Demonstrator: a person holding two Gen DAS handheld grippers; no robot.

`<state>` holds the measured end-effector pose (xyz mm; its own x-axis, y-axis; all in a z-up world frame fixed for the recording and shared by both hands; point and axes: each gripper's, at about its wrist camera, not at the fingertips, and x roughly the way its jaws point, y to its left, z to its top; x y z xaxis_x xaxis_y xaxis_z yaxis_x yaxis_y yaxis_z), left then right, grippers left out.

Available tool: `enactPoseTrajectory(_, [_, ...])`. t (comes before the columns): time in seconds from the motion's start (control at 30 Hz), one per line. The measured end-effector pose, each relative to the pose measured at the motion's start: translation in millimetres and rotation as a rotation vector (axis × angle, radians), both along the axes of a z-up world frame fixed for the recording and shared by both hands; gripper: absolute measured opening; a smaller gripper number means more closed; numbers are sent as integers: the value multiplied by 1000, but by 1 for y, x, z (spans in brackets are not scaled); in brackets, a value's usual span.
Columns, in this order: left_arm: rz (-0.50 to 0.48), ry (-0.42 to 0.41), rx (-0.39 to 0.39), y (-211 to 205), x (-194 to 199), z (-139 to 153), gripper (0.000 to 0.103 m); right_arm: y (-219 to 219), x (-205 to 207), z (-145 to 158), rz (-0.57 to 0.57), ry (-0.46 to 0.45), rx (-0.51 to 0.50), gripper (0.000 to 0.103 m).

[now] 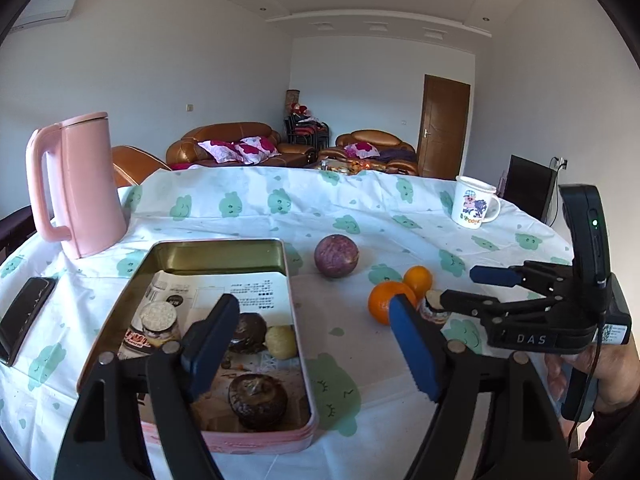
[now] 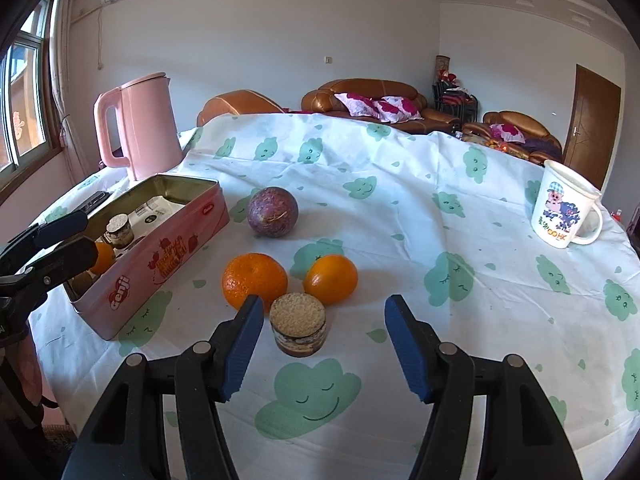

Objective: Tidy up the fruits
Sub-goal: 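Grasp an orange with left gripper while right grasps a round cake, then lift the orange with left gripper while right carries the cake toward the tin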

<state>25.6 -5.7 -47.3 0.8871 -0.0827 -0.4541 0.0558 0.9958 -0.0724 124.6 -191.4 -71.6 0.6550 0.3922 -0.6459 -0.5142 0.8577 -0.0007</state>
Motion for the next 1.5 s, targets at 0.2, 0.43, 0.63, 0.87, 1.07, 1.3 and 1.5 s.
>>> enactPoseTrajectory(0.2, [-37,23,6,-14,16,-1,79,14,13,-15,39,114,-49,64])
enactPoseTrajectory(0.43, [-76,60,3,-26,30,-7,79,0,14,-13,34,128,26,37])
enactPoseTrajectory(0.63, [-122,104,30,-47,47,-11,77,-19,11,6,-81,13,52,37])
enactPoseTrajectory(0.87, [-197,199,36,-70,73,-20,61,-35,22,5,-141,16,70,37])
enactPoseTrajectory(1.07, [-206,262,78,-80,92,-27,55,-32,23,5,-136,12,50,37])
enactPoseTrajectory(1.3, [-155,297,117,-78,105,-33,55,-30,23,3,-119,17,43,37])
enactPoseTrajectory(1.5, [-157,355,74,-72,117,-39,49,-29,20,4,-109,3,46,37])
